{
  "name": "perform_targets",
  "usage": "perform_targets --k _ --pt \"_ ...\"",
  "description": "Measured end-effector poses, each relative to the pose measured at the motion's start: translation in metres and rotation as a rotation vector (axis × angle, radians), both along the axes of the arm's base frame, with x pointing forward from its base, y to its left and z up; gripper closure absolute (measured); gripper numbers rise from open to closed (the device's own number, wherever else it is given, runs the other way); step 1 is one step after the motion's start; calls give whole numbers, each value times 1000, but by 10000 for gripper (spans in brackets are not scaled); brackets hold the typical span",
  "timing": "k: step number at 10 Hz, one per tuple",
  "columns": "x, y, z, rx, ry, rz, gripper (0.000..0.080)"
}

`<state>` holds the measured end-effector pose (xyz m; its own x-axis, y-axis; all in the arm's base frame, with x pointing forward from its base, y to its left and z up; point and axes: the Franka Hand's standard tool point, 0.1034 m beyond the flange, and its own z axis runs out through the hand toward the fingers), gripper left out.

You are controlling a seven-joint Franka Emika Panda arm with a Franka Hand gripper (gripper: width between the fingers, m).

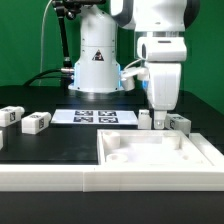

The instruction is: Assemble one leg

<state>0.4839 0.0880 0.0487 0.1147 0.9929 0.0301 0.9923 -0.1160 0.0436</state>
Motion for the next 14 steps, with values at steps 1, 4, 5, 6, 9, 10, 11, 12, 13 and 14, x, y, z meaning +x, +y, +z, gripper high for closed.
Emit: perform_targets --k 1,4,5,6,9,10,11,12,13,14 --pt "-3 6 9 0 1 -98 151" --pt "-4 8 9 2 8 -183 151" --pt "-4 8 9 4 9 -224 151" --pt "-4 9 9 10 9 -315 151" --pt "-19 22 2 53 9 -672 151" --pt "-29 24 -6 65 19 -753 151" --pt "-34 31 -10 73 34 -869 151" --pt "-37 41 -12 84 42 -965 151" --pt "-39 49 -13 90 51 -1031 151" --pt "-38 59 -11 101 55 -1116 151"
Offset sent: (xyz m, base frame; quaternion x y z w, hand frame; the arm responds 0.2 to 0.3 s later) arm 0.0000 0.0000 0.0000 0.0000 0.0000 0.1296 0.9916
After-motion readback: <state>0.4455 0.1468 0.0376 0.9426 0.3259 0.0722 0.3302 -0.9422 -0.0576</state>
